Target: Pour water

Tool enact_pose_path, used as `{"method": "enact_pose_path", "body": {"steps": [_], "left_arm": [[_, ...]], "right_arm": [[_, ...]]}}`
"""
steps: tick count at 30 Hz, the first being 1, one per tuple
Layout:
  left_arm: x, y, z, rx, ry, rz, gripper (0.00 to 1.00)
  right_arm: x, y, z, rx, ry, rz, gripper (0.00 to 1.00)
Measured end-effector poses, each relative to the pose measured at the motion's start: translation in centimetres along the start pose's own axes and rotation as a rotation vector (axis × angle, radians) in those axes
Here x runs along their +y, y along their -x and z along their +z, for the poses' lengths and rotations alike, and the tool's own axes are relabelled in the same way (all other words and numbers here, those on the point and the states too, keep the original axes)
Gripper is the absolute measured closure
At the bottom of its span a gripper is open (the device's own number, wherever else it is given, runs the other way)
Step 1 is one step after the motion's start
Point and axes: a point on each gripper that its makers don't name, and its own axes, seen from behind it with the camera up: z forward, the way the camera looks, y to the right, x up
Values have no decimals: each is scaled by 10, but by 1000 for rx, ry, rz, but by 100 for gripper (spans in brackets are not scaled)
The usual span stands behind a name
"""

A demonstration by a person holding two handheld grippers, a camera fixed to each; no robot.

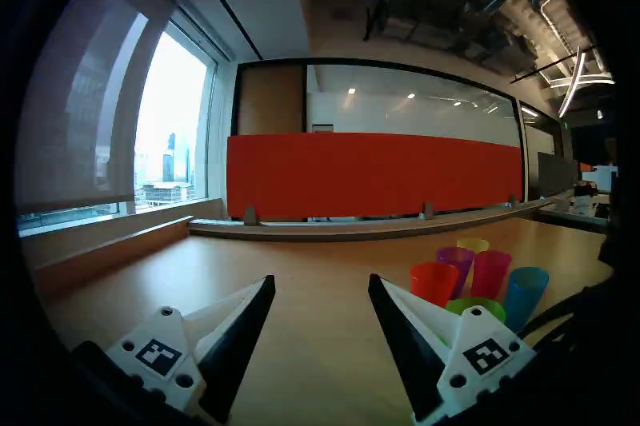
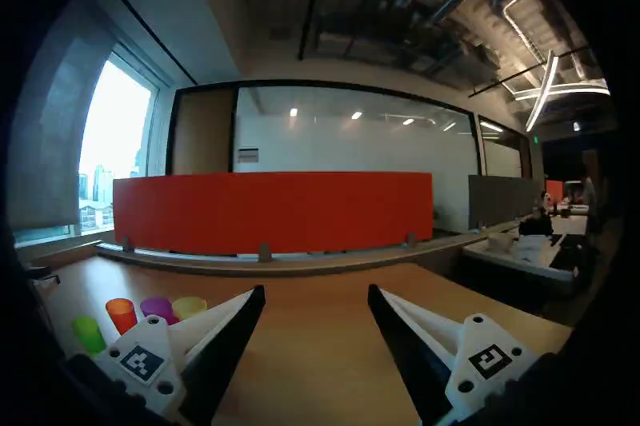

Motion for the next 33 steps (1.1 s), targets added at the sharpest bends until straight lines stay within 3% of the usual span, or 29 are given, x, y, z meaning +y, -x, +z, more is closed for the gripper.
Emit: {"method": "enact_pose_path", "body": {"steps": [8, 17, 26, 33], "left_arm": [[0, 0, 0, 0, 0, 0, 14], [0, 0, 0, 0, 0, 0, 14], [0, 0, 0, 0, 0, 0, 14], [0, 0, 0, 0, 0, 0, 14]], "right_arm": [[0, -9, -6, 50, 3, -22, 0], [-12, -4, -5, 89, -23, -101, 0], [-16, 21, 11, 62, -62, -42, 0], [-23, 39, 23, 48, -86, -36, 0]]}}
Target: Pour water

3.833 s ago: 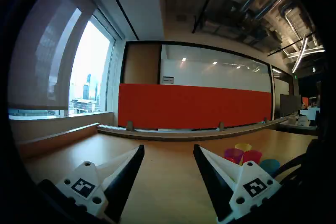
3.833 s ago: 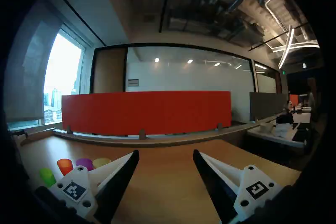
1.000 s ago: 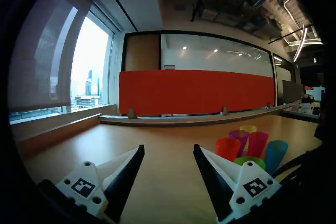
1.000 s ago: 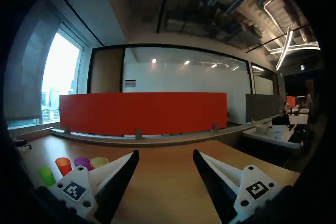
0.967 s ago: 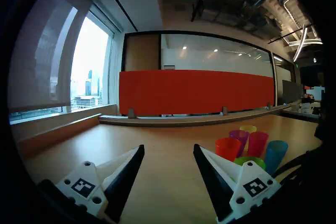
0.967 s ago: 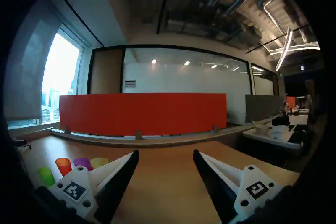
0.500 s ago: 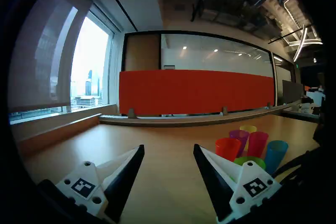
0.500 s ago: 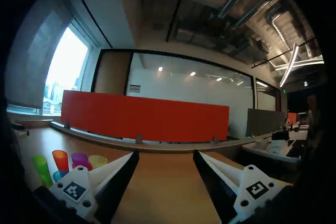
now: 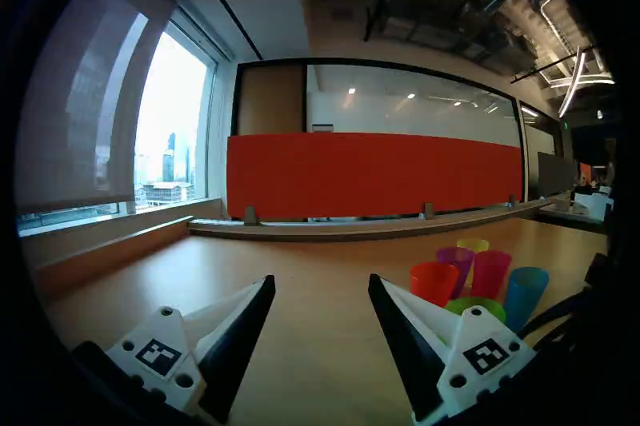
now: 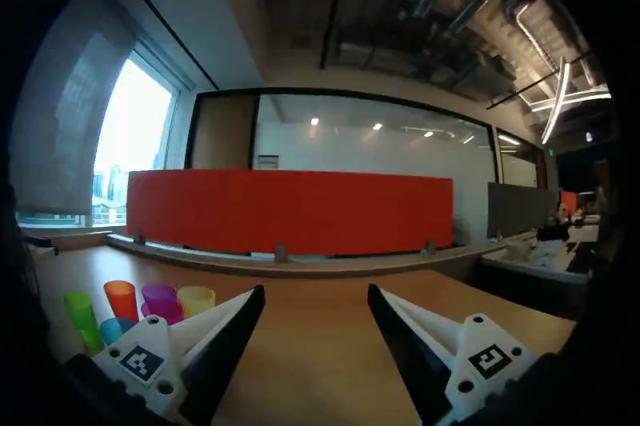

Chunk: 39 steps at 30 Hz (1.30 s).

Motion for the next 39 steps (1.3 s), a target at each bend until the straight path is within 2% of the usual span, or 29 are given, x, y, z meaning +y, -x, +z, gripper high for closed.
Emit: {"method": "enact_pose_path", "body": {"steps": [8, 23, 32, 39], "left_arm": [[0, 0, 0, 0, 0, 0, 14], [1, 0, 0, 0, 0, 0, 14], [0, 0, 0, 0, 0, 0, 14], [0, 1, 0, 0, 0, 0, 14]], "right_arm": [[-2, 16, 12, -24, -7, 3, 0], [-16, 23, 27, -40, -39, -25, 0], [-3, 27, 20, -47, -39, -59, 0], [5, 29, 12, -48, -41, -34, 0]]}}
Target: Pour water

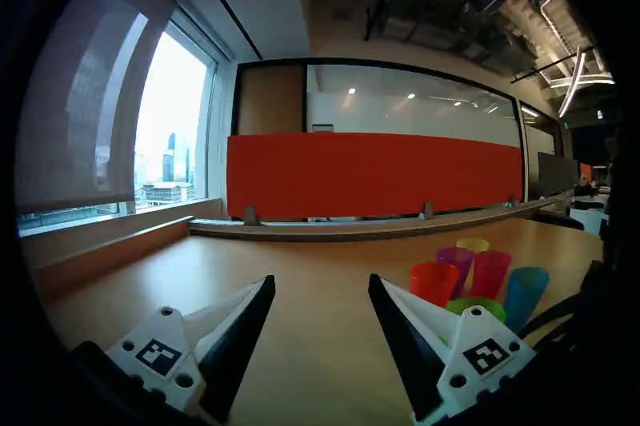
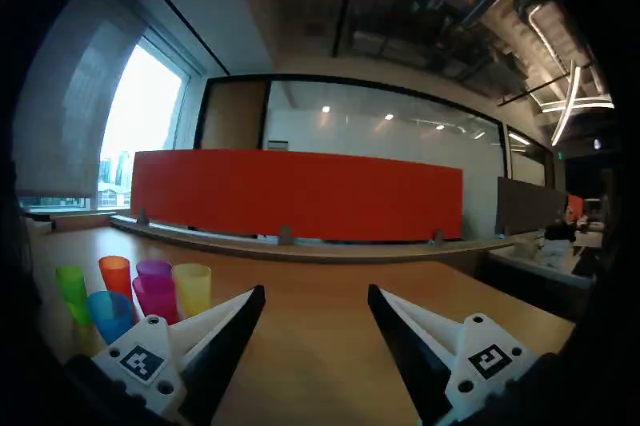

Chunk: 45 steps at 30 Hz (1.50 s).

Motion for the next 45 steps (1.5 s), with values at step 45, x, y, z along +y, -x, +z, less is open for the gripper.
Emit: {"method": "enact_pose_path", "body": {"steps": [45], "left_arm": [[0, -1, 0, 0, 0, 0, 14]], "right_arm": [[12, 14, -4, -35, 7, 59, 0]]}}
